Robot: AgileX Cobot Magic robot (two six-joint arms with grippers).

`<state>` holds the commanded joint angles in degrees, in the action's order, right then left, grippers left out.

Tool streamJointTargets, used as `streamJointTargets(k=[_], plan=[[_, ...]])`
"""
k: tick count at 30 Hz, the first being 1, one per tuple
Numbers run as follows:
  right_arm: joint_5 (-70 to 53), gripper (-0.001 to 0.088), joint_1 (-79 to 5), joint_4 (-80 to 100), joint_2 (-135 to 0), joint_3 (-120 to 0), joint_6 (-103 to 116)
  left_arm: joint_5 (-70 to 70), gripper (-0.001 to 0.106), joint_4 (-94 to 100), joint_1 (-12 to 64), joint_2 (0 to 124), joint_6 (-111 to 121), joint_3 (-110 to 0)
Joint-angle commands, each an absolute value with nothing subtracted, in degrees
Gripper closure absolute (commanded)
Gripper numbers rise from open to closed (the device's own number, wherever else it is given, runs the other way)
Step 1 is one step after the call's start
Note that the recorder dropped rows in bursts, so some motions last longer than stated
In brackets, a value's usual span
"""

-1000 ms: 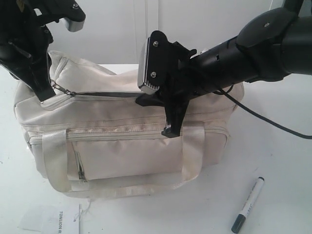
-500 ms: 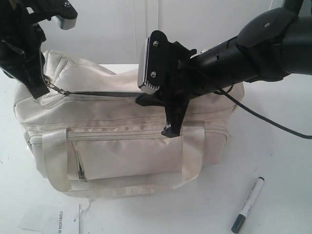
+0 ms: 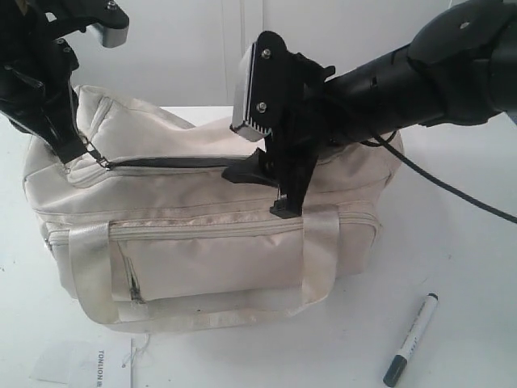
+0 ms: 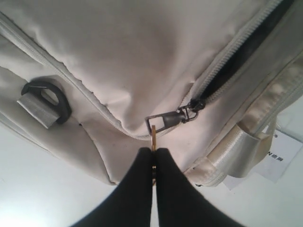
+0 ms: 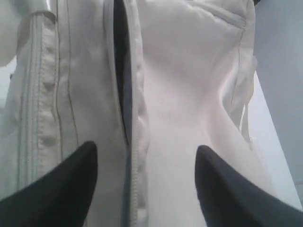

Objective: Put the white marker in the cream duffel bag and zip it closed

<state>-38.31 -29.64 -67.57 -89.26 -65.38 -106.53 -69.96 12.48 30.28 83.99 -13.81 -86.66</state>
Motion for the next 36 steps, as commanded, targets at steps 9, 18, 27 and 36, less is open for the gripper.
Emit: streamJointTargets(k=[9,18,27,36], plan=[[-35.67,0.0269,-37.77,-61.16,-93.59,-73.59,-78.02,-69.96,0.105,12.48,30.28,83.99,-13.81,-86.66],[-34.55,0.0295,-41.25,-38.76,-97.94,-78.93,-65.83,-69.96,0.105,12.48,30.28,83.99,-13.42,-86.66],[-29.62,0.0392,-41.61,-38.76,-100.70,-78.93,-67.05,-69.96,0.105,12.48,30.28,83.99,-13.32,-86.66],[-30.49,0.0868,-41.61,-38.31,-100.92,-78.93,-69.32,-69.96,0.105,12.48,30.28,83.99,-13.32,-86.66]])
